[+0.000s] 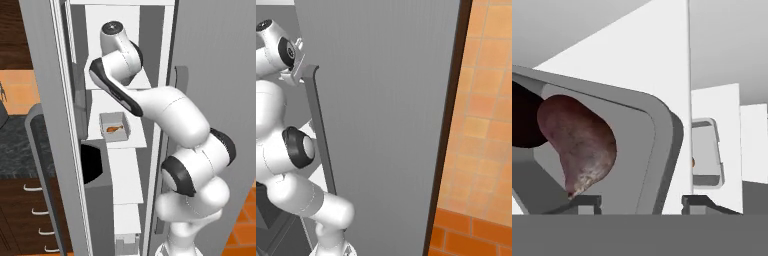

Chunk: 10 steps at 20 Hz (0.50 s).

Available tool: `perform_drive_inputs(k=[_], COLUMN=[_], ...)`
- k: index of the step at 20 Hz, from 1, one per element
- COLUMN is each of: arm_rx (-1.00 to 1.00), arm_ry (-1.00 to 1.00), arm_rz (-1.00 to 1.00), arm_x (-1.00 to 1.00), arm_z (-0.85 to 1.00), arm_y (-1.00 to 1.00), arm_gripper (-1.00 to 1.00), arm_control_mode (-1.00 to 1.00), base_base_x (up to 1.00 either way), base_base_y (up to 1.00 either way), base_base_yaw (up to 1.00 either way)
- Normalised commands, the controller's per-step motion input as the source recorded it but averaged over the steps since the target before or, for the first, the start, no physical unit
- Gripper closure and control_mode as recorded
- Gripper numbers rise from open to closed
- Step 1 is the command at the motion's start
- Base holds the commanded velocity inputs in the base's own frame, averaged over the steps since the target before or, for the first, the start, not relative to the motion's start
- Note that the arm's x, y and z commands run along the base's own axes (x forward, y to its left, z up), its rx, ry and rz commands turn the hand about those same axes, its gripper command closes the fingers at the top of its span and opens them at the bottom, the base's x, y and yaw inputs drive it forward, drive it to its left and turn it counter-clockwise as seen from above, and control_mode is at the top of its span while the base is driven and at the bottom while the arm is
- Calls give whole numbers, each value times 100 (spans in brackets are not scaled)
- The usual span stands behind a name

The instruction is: Take the meat container that has the chicken drumstick and place it on the second highest rack of the freezer. Then take the vegetable container that has the potato and avocado and place it on the highest rack of the freezer.

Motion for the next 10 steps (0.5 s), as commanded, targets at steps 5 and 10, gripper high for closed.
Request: perform_drive_inputs(k=[5, 10], arm_rx=[0, 1], arm_ry=[-11, -23], arm_rz=[0, 0], arm_x=[-84, -100], arm_z=[17, 35], arm_y=[-3, -22], arm_gripper=[-100, -100], arm_control_mode=[-100, -100], base_base_x=[0, 0], base_base_y=[0, 0], base_base_yaw=[0, 0])
